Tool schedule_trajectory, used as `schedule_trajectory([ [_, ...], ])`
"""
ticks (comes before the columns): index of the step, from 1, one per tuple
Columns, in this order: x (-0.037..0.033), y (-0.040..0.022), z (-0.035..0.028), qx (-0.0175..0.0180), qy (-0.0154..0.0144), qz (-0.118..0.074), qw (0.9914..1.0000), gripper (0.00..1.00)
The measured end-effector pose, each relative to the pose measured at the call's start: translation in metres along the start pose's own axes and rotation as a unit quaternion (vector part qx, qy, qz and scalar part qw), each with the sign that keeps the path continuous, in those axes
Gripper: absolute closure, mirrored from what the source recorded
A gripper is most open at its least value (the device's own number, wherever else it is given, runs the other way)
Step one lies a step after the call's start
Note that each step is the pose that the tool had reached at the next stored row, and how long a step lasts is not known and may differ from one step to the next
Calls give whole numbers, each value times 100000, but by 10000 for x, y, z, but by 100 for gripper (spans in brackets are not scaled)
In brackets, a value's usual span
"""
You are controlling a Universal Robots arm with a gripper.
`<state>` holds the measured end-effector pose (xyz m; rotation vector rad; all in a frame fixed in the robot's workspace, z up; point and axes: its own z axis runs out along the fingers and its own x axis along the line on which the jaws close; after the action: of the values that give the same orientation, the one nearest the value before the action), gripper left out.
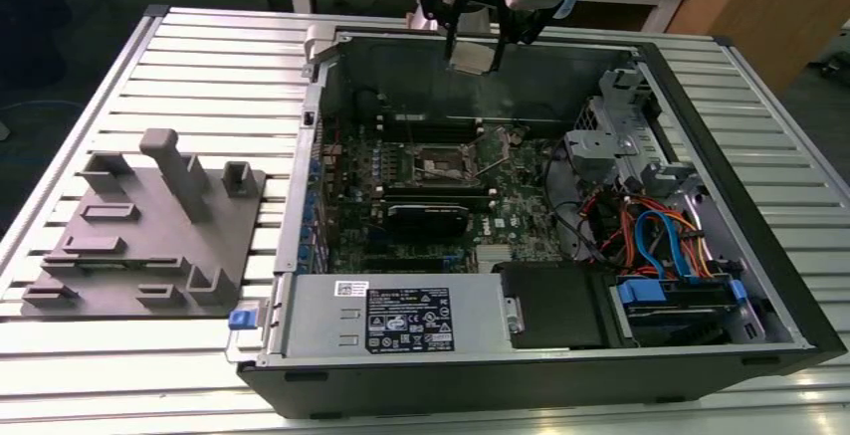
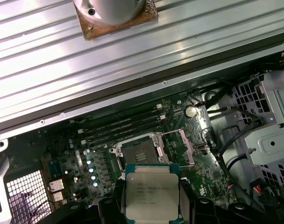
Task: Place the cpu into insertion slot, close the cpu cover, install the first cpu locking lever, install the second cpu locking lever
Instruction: 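Place the cpu into insertion slot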
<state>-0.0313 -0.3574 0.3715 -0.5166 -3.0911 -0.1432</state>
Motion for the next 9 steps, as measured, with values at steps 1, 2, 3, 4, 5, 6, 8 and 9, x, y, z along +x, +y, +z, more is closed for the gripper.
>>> schedule_trajectory([
  [1, 0, 0, 0, -1, -3, 29, 100000, 46],
  [2, 0, 0, 0, -3, -5, 56, 100000, 46],
  [3, 0, 0, 0, -2, -6, 85, 100000, 46],
  [4, 0, 0, 0, -3, -11, 118, 100000, 46],
  [5, 0, 0, 0, -4, -13, 155, 100000, 46],
  [6, 0, 0, 0, -6, -18, 202, 100000, 46],
  [8, 1, 0, 1, -10, -34, 378, 99999, 46],
  [9, 1, 0, 1, -10, -44, 517, 99999, 46],
])
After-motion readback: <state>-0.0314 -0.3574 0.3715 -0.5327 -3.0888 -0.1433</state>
